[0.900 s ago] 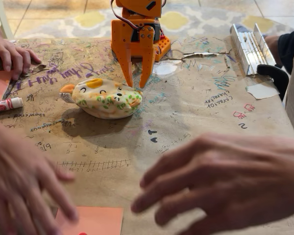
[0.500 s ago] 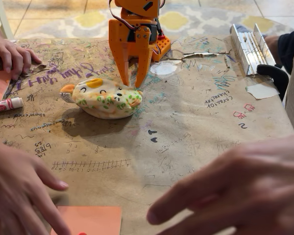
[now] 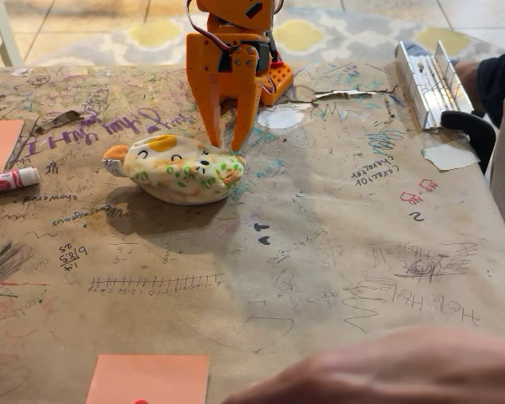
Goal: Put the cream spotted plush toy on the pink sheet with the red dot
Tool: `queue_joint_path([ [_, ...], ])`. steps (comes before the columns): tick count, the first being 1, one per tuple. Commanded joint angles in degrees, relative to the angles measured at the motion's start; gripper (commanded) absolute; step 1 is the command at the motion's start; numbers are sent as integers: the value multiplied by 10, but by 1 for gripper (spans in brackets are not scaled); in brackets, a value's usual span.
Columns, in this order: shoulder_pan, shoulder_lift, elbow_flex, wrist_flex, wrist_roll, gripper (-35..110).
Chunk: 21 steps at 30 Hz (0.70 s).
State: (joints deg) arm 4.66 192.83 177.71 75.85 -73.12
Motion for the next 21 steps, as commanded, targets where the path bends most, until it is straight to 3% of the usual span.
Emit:
queue_joint_path([
  [1, 5, 4, 1, 2, -7, 6],
  [4, -41, 4, 1, -6, 89, 6],
  [11, -119, 4, 1, -4, 54, 6],
  [13, -128, 4, 1, -3, 41, 15],
  [18, -58, 3, 1, 3, -171, 8],
  [21, -33, -4, 1, 4, -198, 0],
])
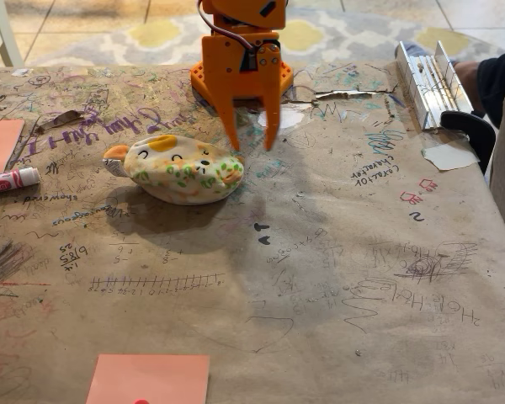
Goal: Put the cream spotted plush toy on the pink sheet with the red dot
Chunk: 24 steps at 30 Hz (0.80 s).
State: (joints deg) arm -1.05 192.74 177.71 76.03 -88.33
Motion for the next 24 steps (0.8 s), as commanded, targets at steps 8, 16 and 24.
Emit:
queue_joint_path([
  [8, 9, -279, -278, 155, -39, 0],
  [16, 112, -518, -549, 217, -200, 33],
  [24, 294, -618, -500, 40, -360, 36],
])
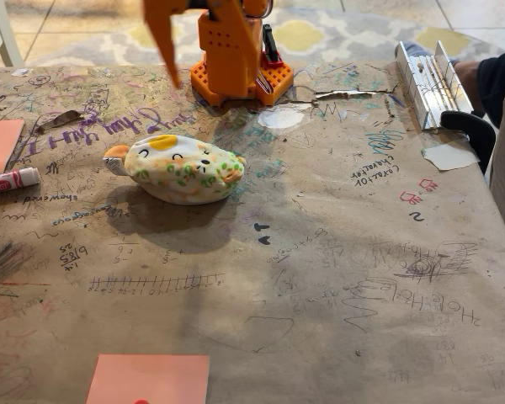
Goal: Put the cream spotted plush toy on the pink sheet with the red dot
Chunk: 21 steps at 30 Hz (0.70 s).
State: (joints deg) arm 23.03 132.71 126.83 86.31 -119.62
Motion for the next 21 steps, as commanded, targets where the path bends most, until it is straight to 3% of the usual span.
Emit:
queue_joint_path([
  [1, 69, -34, 17, -79, -62, 36],
  [4, 101, -73, 71, -168, -83, 37],
  [8, 95, -103, 209, -374, -65, 37],
  [12, 11, -104, 328, -546, 47, 34],
  [13, -9, -93, 332, -548, 67, 32],
  [15, -59, -88, 359, -617, 122, 19],
  [16, -76, -82, 393, -691, 133, 0],
  [18, -70, -77, 493, -884, 54, 0],
  [19, -62, -86, 501, -890, 31, 0],
  [21, -66, -57, 496, -873, 102, 0],
])
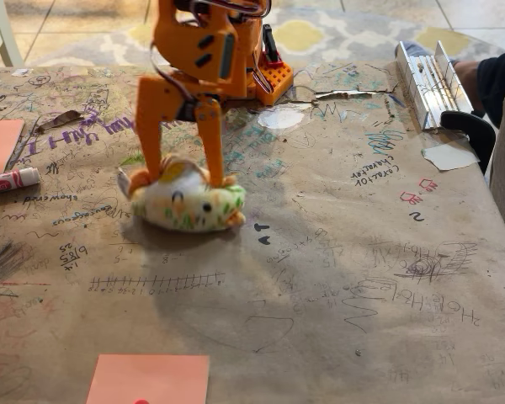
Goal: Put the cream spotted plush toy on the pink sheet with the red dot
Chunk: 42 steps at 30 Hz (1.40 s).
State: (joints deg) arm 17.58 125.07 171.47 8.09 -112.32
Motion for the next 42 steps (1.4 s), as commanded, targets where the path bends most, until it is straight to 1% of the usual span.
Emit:
queue_joint_path([
  [1, -13, 64, 34, -17, 62, 0],
  [5, -18, 268, -50, 315, 141, 0],
  [7, -36, 316, -140, 479, 192, 0],
  [9, -55, 347, -230, 621, 221, 0],
  [11, -72, 377, -292, 725, 231, 0],
  [13, -81, 420, -318, 807, 225, 0],
  [15, -87, 467, -315, 867, 216, 0],
  [17, -96, 501, -291, 904, 213, 0],
  [20, -100, 507, -287, 887, 227, 0],
  [22, -100, 459, -320, 824, 247, 0],
  [25, -109, 321, -402, 657, 310, 0],
  [29, -112, 25, -544, 411, 433, 0],
  [32, -124, -226, -628, 231, 467, 9],
  [34, -125, -323, -683, 202, 462, 20],
  [36, -120, -372, -735, 218, 467, 26],
  [39, -105, -436, -789, 214, 466, 27],
  [42, -83, -461, -777, 138, 468, 28],
])
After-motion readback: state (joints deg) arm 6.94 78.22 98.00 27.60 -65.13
